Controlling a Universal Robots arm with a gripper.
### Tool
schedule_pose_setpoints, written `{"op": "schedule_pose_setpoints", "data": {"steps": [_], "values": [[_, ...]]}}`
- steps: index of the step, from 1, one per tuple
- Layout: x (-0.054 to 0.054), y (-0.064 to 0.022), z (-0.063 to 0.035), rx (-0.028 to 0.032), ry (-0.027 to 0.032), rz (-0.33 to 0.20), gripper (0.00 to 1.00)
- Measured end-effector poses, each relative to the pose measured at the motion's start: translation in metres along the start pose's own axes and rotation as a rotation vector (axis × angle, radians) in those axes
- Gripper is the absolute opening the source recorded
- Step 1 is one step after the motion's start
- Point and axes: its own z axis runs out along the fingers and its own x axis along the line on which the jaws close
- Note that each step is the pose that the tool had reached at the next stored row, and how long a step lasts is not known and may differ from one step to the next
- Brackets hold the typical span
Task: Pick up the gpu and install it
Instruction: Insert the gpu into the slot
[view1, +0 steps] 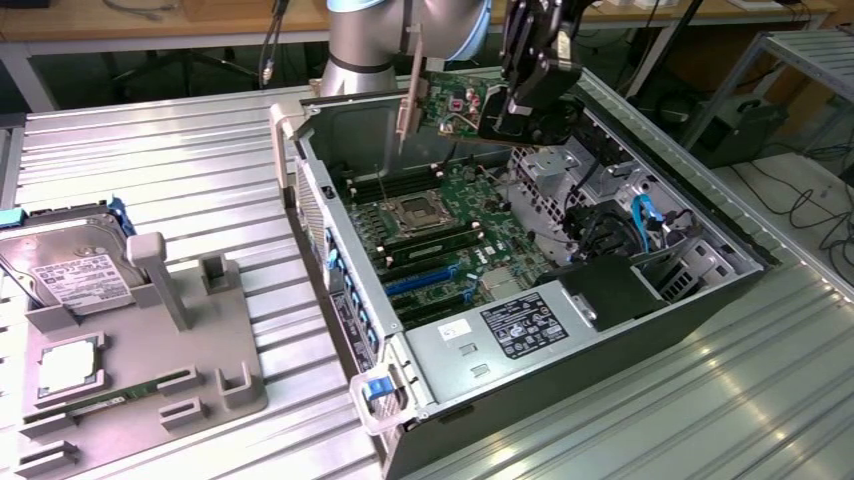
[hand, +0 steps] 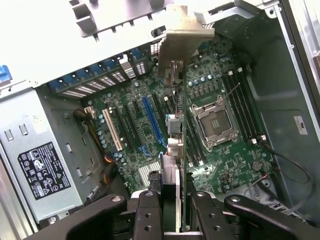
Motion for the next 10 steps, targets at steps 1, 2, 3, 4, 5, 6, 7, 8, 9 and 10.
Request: {"op": "schedule_pose_setpoints", "data": {"steps": [1, 2, 3, 4, 5, 6, 7, 8, 9, 10], "values": [[0.0, 0.0, 0.0, -0.0001, 0.0003, -0.006, 0.27], [0.0, 0.0, 0.0, -0.0002, 0.0004, -0.012, 0.27], [0.0, 0.0, 0.0, -0.0002, 0.0007, -0.018, 0.27], [0.0, 0.0, 0.0, -0.0003, 0.0009, -0.025, 0.27], [0.0, 0.0, 0.0, -0.0004, 0.0012, -0.032, 0.27], [0.0, 0.0, 0.0, -0.0005, 0.0014, -0.038, 0.27], [0.0, 0.0, 0.0, -0.0006, 0.0016, -0.044, 0.27], [0.0, 0.0, 0.0, -0.0006, 0.0019, -0.05, 0.27], [0.0, 0.0, 0.0, -0.0007, 0.0022, -0.059, 0.27], [0.0, 0.0, 0.0, -0.0008, 0.0024, -0.066, 0.27]]}}
